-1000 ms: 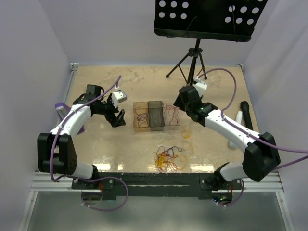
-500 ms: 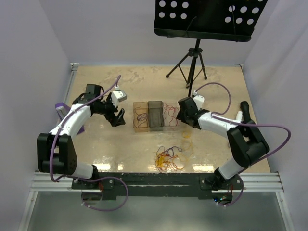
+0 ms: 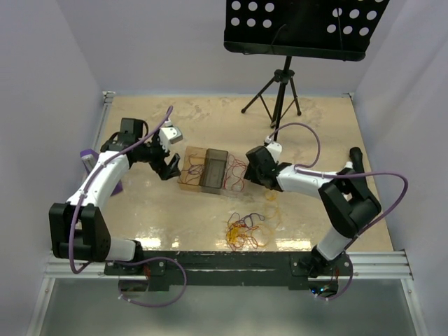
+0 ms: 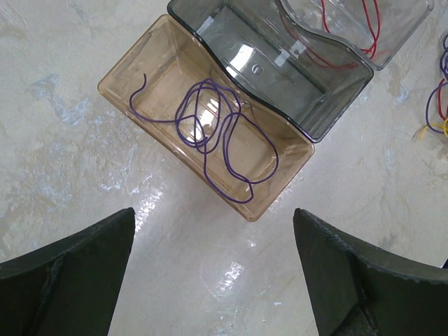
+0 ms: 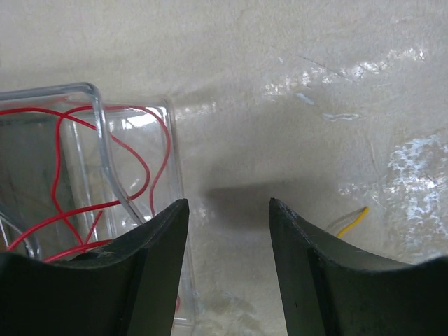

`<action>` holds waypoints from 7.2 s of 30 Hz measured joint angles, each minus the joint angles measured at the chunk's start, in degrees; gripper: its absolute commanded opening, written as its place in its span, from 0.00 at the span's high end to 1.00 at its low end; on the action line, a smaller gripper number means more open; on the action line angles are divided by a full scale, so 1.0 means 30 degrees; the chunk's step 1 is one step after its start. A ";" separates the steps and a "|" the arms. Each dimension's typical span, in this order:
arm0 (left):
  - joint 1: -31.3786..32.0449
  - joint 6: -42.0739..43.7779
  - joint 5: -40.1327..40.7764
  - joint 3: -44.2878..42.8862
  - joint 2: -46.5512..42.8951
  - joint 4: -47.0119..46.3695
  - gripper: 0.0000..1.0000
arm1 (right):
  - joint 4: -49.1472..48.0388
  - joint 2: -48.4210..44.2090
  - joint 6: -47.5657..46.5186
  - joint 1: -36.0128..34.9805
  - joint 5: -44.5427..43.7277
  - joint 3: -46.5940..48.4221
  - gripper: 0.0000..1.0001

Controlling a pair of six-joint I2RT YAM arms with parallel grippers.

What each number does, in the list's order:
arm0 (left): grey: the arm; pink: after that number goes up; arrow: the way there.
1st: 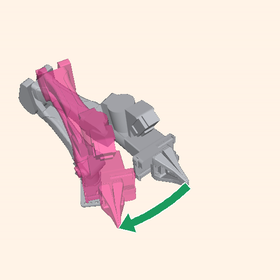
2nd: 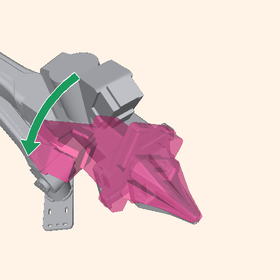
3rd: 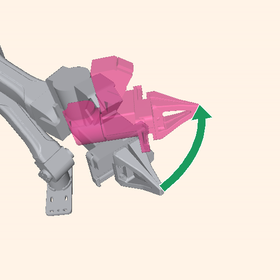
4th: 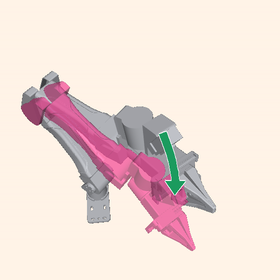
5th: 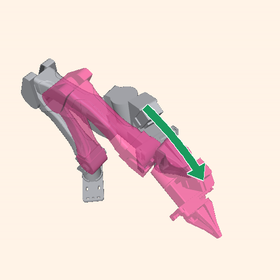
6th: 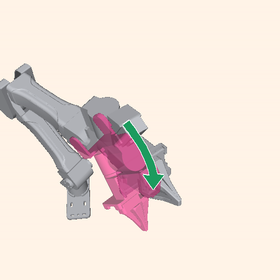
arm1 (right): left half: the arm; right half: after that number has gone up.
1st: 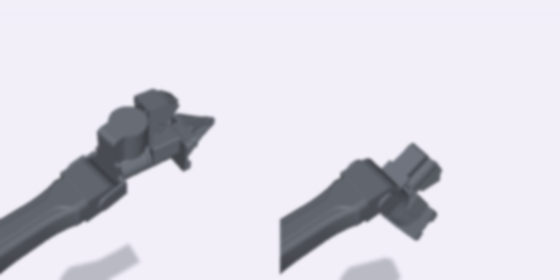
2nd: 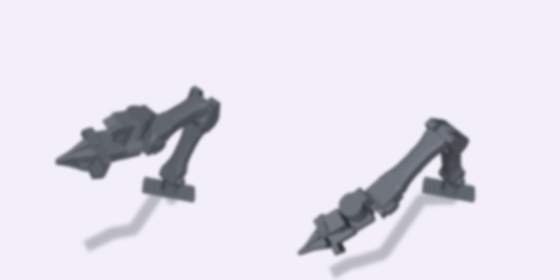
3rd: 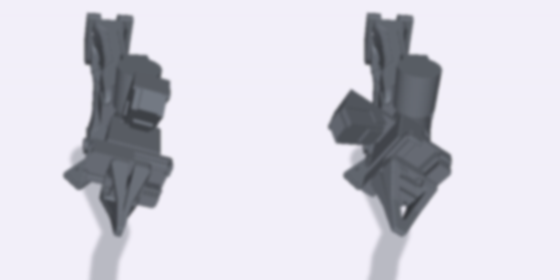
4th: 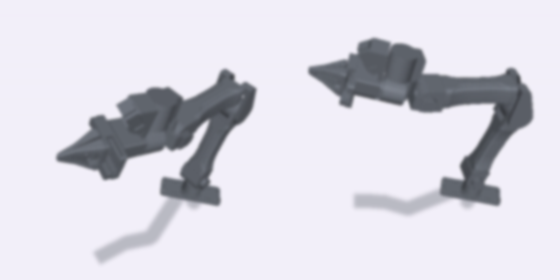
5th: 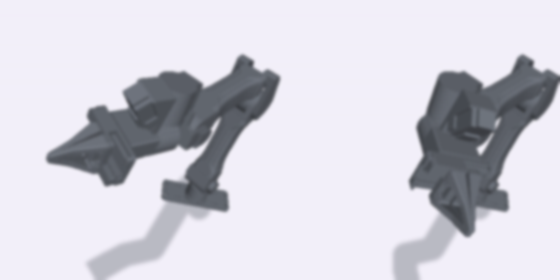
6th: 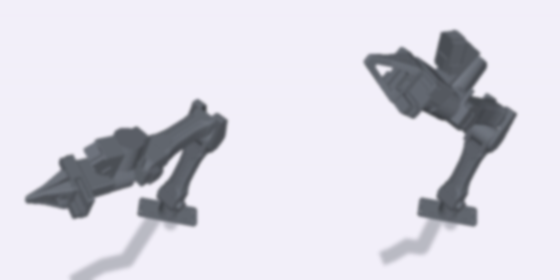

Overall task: Untangle the cables
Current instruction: Move the bin to the center of the board, then untie the cable.

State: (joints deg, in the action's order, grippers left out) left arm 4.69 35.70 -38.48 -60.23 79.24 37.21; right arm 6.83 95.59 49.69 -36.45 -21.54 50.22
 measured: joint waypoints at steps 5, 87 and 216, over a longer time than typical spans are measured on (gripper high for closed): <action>0.0000 0.0182 -0.0233 -0.0423 -0.0080 0.0874 0.00 | 0.0386 -0.0546 0.0124 -0.0066 -0.0022 0.0204 0.44; 0.2557 -0.1712 -0.4787 0.2426 -0.7176 -0.0189 0.00 | 0.4685 -0.9420 -0.2390 -1.0273 0.3781 0.3067 0.97; 0.3796 -1.3923 -0.5246 -0.3053 -0.8466 -1.1293 1.00 | -0.0124 -0.9508 -0.4656 -1.0469 -0.0597 0.5238 0.16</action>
State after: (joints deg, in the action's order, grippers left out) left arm 16.08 -6.07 -54.22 -69.38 53.84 3.33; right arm 6.46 67.07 35.73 -67.85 -23.33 65.93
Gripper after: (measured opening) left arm 0.021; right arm 0.826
